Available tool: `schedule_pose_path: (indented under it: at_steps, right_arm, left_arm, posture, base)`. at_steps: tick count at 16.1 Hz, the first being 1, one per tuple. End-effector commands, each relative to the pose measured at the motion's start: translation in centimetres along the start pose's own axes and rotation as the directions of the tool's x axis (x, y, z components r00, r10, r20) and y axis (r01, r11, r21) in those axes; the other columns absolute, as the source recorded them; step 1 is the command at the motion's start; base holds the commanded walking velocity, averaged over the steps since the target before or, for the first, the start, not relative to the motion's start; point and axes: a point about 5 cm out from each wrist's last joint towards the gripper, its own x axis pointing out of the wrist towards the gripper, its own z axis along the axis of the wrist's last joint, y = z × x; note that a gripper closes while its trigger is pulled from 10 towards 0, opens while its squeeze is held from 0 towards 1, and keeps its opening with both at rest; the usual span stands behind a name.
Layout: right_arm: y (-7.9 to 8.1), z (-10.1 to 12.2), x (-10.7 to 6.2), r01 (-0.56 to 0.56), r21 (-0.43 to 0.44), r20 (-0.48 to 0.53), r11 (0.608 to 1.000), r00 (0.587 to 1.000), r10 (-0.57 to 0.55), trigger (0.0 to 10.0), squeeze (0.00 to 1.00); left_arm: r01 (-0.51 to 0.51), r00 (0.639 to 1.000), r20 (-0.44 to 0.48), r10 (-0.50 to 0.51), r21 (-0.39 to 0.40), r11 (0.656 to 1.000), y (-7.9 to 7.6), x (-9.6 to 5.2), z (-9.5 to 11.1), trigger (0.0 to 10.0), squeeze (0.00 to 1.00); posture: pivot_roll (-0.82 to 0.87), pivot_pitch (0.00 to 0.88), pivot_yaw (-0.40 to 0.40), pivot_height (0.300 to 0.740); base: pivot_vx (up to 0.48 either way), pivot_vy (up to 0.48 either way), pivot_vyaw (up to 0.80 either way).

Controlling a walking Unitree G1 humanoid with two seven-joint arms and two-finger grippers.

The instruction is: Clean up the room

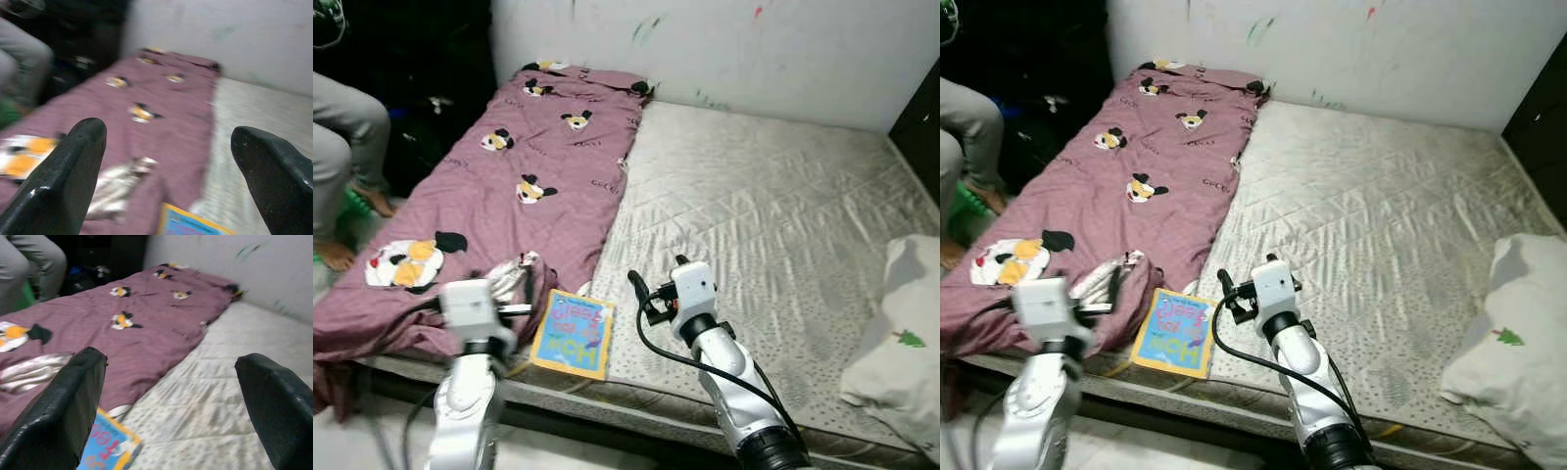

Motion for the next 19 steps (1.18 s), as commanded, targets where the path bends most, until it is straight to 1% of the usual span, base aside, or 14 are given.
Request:
schedule_pose_path:
  at_steps: [1,2,3,4,6,7,8,9,10,11,13,15,19]
  right_arm:
    - [-0.3,1.1,0.6,0.030,-0.027,0.034,0.999,0.999,-0.029,10.0,0.00]
    - [0.2,1.0,0.8,0.019,-0.022,0.024,1.000,1.000,-0.018,10.0,0.00]
    - [0.3,1.1,1.0,0.040,-0.012,0.019,0.999,0.999,-0.040,10.0,0.00]
    - [0.1,1.2,1.1,0.056,-0.009,0.022,0.998,0.998,-0.055,10.0,0.00]
    - [-0.7,1.0,1.0,0.091,-0.018,0.012,0.996,0.996,-0.091,10.0,0.00]
    - [-1.3,0.8,0.8,0.116,-0.022,0.005,0.993,0.993,-0.116,10.0,0.00]
    - [-1.8,0.5,0.7,0.131,-0.019,-0.007,0.991,0.991,-0.131,10.0,0.00]
    - [-1.8,0.5,0.8,0.131,-0.029,-0.013,0.991,0.991,-0.132,10.0,0.00]
    - [-1.8,0.5,0.8,0.132,-0.035,-0.013,0.991,0.991,-0.133,10.0,0.00]
    - [-1.9,0.4,0.8,0.139,-0.034,-0.014,0.990,0.990,-0.139,10.0,0.00]
    - [-2.3,0.3,0.9,0.164,0.005,-0.023,0.986,0.986,-0.164,10.0,0.00]
    - [-2.3,0.3,1.1,0.164,0.004,-0.031,0.987,0.986,-0.163,10.0,0.00]
    - [-1.9,0.3,1.5,0.153,0.010,-0.042,0.988,0.987,-0.153,10.0,0.00]
  left_arm:
    - [-0.074,0.997,0.025,0.073,0.036,0.997,1.0,-0.2,0.4,10.0,0.00]
    - [-0.150,0.989,0.016,0.149,0.076,0.986,2.1,-0.6,0.2,10.0,0.00]
    - [-0.206,0.978,0.031,0.204,0.113,0.972,3.1,-0.9,0.5,10.0,0.00]
    - [-0.218,0.976,0.043,0.214,0.143,0.965,3.4,-0.8,0.8,10.0,0.00]
    - [-0.211,0.978,0.032,0.208,0.131,0.969,3.7,-0.6,0.6,10.0,0.00]
    - [-0.194,0.981,0.007,0.194,0.091,0.977,3.2,-0.4,0.1,10.0,0.00]
    - [-0.161,0.987,-0.007,0.162,0.081,0.984,2.3,0.1,-0.2,10.0,0.00]
    - [-0.122,0.992,-0.009,0.123,0.093,0.988,1.4,0.6,-0.2,10.0,0.00]
    - [-0.101,0.995,-0.009,0.102,0.093,0.991,0.9,0.9,-0.2,10.0,0.00]
    - [-0.091,0.996,-0.013,0.093,0.086,0.992,0.8,1.2,-0.2,10.0,0.00]
    - [-0.074,0.997,-0.018,0.076,0.065,0.995,0.7,1.4,-0.3,10.0,0.00]
    - [-0.064,0.998,-0.020,0.065,0.063,0.996,0.6,1.6,-0.3,10.0,0.00]
    - [-0.047,0.999,-0.016,0.048,0.072,0.996,0.7,1.8,-0.3,10.0,0.00]
  posture:
    - [0.10,0.027,-0.103,0.740]
    - [0.11,0.035,-0.111,0.740]
    - [0.11,0.048,-0.111,0.740]
    - [0.10,0.055,-0.110,0.740]
    - [0.07,0.056,-0.108,0.740]
    - [0.07,0.056,-0.108,0.740]
    - [0.04,0.044,-0.100,0.740]
    - [0.02,0.039,-0.096,0.740]
    - [0.02,0.038,-0.094,0.740]
    - [0.02,0.036,-0.089,0.740]
    - [0.02,0.035,-0.086,0.740]
    - [0.02,0.032,-0.088,0.740]
    - [0.04,0.023,-0.094,0.740]
  base:
    - [0.000,0.000,0.00]
    - [0.000,0.000,0.00]
    - [0.000,0.000,0.00]
    - [0.000,0.000,0.00]
    - [0.000,0.000,0.00]
    - [0.000,0.000,0.00]
    - [0.000,0.000,0.00]
    - [0.000,0.000,0.80]
    - [0.000,0.000,0.80]
    - [0.000,0.000,0.80]
    - [0.000,0.000,0.00]
    - [0.000,0.000,0.00]
    - [0.000,0.000,-0.80]
